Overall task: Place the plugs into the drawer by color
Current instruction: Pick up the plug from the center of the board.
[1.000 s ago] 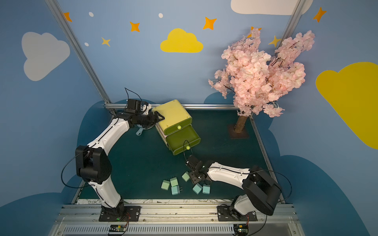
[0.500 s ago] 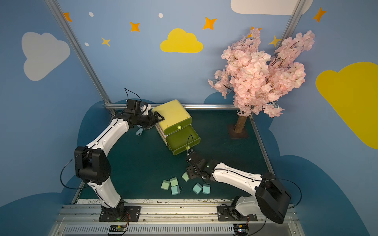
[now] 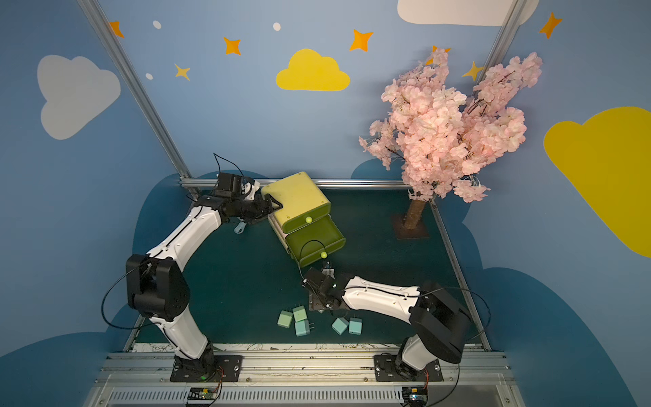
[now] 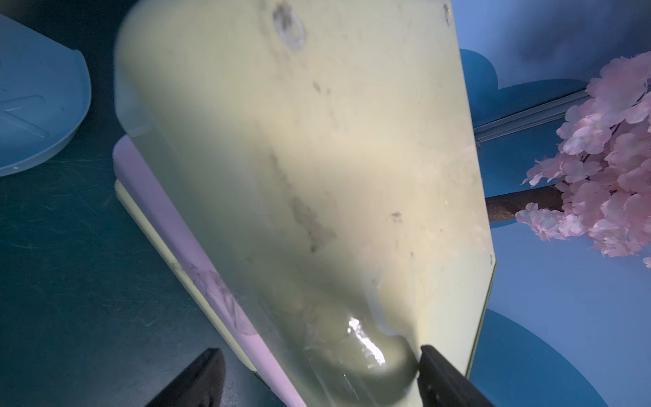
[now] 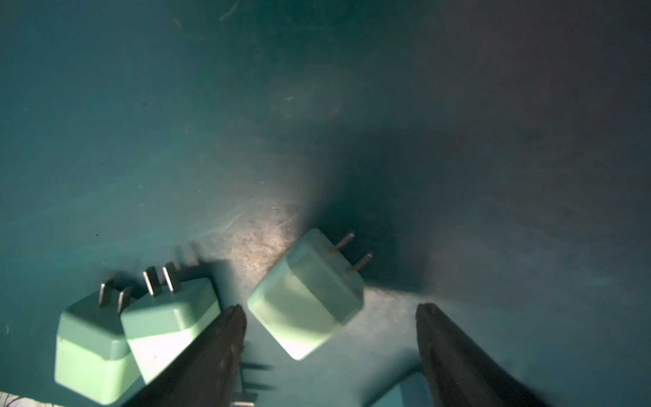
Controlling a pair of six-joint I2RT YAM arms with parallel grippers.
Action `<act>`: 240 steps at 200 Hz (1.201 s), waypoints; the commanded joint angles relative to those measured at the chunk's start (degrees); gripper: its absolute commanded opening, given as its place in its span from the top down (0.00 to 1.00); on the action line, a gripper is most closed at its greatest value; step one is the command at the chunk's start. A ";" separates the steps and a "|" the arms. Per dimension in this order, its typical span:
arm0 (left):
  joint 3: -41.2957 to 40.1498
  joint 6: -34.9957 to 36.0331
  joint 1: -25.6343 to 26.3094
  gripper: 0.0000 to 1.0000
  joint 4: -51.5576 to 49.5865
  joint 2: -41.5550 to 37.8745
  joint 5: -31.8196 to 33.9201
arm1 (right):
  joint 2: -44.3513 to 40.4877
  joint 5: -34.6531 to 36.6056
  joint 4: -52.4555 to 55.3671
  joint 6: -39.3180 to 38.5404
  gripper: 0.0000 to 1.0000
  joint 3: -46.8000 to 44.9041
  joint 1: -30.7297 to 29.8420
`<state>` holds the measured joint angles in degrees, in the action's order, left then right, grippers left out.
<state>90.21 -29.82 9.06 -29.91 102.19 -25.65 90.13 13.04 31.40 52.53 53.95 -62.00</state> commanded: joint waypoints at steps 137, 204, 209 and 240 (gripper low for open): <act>-1.71 1.08 0.32 0.13 -1.91 -0.94 1.13 | 6.86 -5.60 5.65 0.43 0.21 2.58 2.93; -1.54 1.03 0.43 0.13 -1.92 -1.11 1.04 | 4.78 -4.69 5.91 -1.07 0.43 0.80 3.21; -1.57 1.08 0.43 0.13 -1.91 -1.13 1.07 | 4.87 -4.63 5.95 -1.26 0.43 0.80 3.20; -1.56 1.04 0.43 0.13 -1.91 -1.29 1.03 | 5.34 -3.91 5.95 -3.97 0.44 1.88 3.29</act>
<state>89.78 -29.82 9.39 -29.85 101.86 -25.87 95.70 8.05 34.96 51.20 55.94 -58.96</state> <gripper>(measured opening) 0.870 0.599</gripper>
